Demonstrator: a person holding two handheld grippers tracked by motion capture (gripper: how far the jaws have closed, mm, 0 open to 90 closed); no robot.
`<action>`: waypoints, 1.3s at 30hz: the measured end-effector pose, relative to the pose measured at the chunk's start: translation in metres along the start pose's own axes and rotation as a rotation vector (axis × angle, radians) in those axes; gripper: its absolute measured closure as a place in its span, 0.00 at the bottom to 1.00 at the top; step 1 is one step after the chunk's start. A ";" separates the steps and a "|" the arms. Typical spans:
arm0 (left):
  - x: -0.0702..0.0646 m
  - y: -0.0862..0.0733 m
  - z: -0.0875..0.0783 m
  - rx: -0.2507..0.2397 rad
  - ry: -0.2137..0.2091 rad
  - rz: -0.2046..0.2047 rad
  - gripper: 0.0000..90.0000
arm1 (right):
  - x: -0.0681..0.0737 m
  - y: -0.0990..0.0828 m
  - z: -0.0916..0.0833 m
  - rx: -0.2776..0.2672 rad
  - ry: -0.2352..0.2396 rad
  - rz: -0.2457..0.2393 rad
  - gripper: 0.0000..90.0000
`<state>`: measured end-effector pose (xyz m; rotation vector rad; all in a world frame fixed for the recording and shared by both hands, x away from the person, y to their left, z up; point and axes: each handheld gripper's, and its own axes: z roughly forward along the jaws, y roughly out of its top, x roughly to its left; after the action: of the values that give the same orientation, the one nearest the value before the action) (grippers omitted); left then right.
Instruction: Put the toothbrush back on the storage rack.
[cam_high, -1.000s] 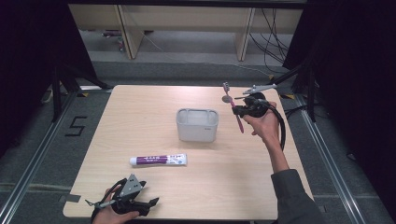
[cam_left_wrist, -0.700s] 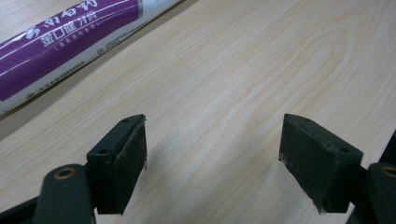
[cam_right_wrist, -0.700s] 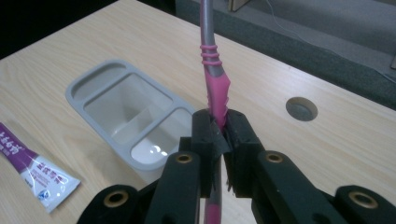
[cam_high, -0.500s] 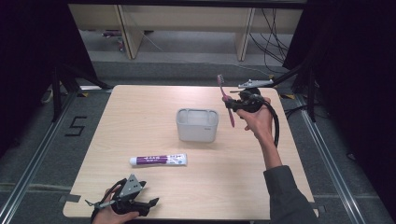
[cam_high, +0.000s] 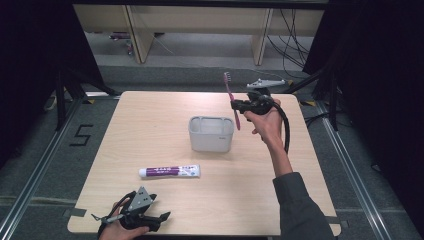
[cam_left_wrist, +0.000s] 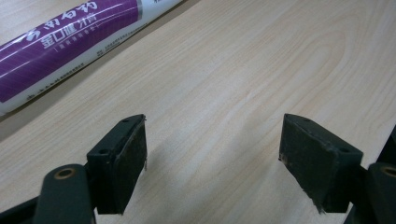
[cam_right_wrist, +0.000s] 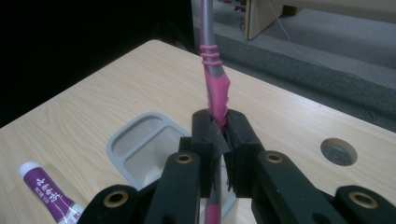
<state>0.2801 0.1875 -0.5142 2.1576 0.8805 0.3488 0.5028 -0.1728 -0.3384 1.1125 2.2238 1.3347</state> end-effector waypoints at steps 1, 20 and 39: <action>0.000 0.000 0.000 0.000 0.000 0.000 0.25 | 0.000 0.000 0.000 0.000 0.000 0.000 0.93; -0.002 0.000 0.000 -0.011 -0.011 -0.003 0.25 | 0.001 -0.001 0.028 -0.029 -0.001 0.011 0.93; -0.002 0.000 0.001 -0.004 -0.014 0.003 0.25 | -0.006 -0.016 0.049 -0.020 -0.023 0.030 0.93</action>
<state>0.2793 0.1859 -0.5146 2.1557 0.8681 0.3368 0.5289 -0.1517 -0.3774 1.1525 2.1815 1.3462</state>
